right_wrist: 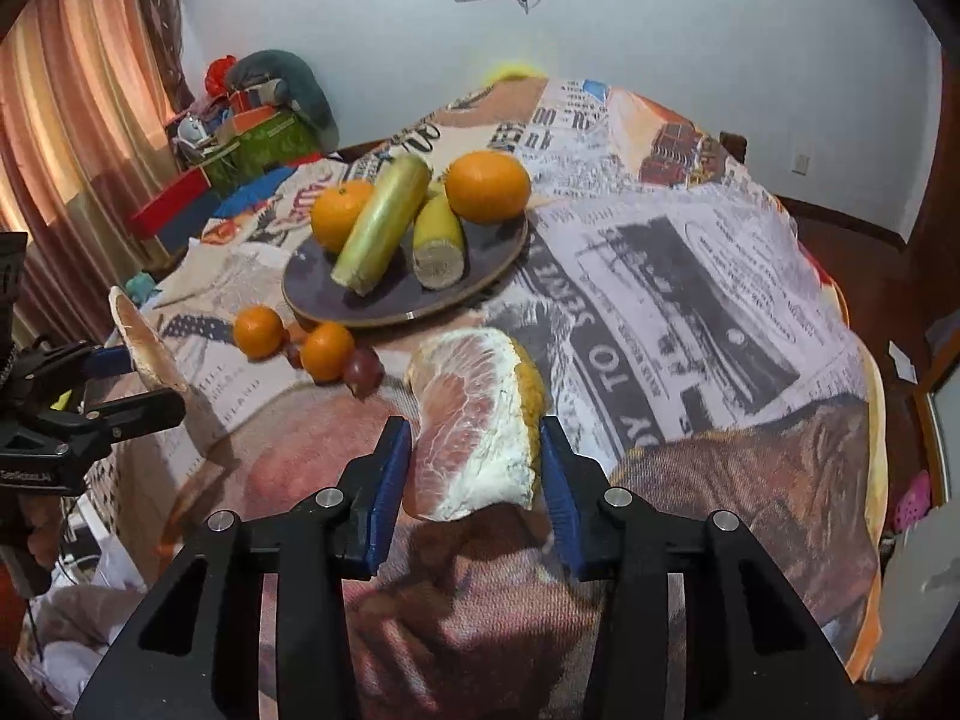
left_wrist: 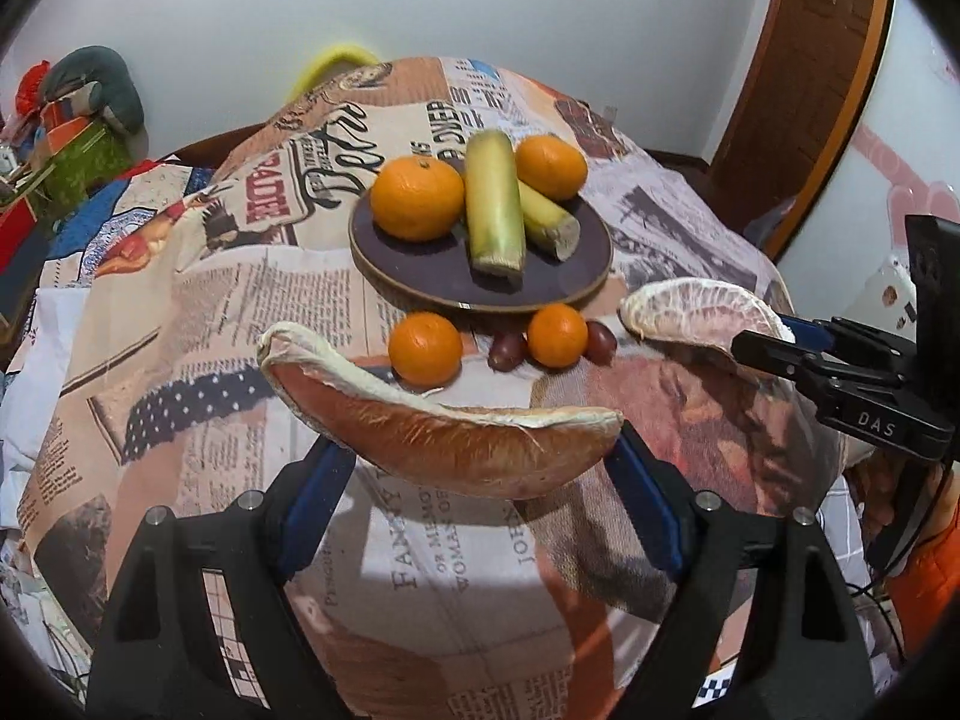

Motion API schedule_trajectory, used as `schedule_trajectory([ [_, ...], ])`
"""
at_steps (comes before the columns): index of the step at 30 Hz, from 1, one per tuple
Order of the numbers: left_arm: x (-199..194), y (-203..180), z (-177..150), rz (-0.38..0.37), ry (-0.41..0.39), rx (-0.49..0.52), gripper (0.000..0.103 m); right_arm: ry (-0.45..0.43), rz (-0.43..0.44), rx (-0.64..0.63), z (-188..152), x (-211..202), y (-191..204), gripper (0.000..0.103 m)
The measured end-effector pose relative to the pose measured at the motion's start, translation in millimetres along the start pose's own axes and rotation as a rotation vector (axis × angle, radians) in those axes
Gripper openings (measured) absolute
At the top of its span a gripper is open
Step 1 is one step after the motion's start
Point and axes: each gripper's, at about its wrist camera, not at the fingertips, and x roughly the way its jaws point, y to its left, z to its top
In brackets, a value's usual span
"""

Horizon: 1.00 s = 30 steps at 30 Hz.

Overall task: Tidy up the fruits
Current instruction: 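Grasp a pink pomelo segment with each gripper and lift them, then lower both pomelo segments onto the grey plate and open both grippers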

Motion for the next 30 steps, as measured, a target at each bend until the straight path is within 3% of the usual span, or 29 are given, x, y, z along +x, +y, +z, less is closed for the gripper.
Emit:
schedule_trajectory([
  [2,-1,1,3,-0.001,-0.011,-0.004,0.084,-0.015,-0.002,-0.009,5,-2,2,0.037],
  [3,-2,2,5,0.000,-0.019,-0.006,0.084,-0.024,-0.005,-0.014,7,-4,4,0.026],
  [5,-4,3,9,0.003,-0.032,-0.007,0.084,-0.034,0.016,-0.018,15,-7,5,0.020],
  [30,4,11,48,0.026,-0.098,-0.011,0.084,-0.148,0.038,-0.077,58,-17,16,0.015],
])
